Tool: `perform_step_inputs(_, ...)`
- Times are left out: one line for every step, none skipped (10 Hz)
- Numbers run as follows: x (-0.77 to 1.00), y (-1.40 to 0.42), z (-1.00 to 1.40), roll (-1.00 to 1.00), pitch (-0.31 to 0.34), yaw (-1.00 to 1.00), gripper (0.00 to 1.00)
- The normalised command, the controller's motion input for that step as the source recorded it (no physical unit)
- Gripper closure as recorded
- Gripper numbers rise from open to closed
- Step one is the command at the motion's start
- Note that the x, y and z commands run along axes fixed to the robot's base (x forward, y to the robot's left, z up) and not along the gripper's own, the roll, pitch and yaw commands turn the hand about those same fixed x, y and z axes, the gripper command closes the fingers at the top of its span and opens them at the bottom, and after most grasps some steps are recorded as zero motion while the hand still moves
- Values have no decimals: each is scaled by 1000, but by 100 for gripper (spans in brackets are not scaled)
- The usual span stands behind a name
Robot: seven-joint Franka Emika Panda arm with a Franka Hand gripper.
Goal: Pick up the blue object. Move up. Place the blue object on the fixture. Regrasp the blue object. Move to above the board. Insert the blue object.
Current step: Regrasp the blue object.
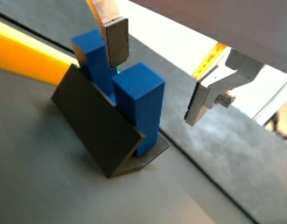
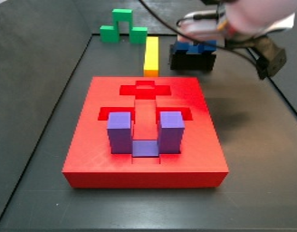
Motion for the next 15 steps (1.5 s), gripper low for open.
perform_step_inputs(46, 0, -37, 3, 0, 0, 0)
perform_step_inputs(17, 0, -137, 0, 0, 0, 0)
perform_step_inputs(46, 0, -206, 0, 0, 0, 0)
perform_step_inputs(66, 0, -246, 9, 0, 0, 0)
perform_step_inputs(20, 0, -274, 63, 0, 0, 0)
perform_step_inputs(0, 51, -249, 80, 0, 0, 0)
perform_step_inputs(0, 86, -226, 137, 0, 0, 0)
perform_step_inputs(0, 117, -197, 183, 0, 0, 0)
perform_step_inputs(-9, 123, -100, 74, 0, 0, 0)
perform_step_inputs(0, 134, 0, 0, 11, 0, 0)
perform_step_inputs(0, 0, 0, -14, 0, 0, 0)
perform_step_inputs(0, 0, 0, 0, 0, 0, 0)
perform_step_inputs(0, 0, 0, 0, 0, 0, 100)
perform_step_inputs(0, 0, 0, 0, 0, 0, 100)
perform_step_inputs(0, 0, 0, 0, 0, 0, 100)
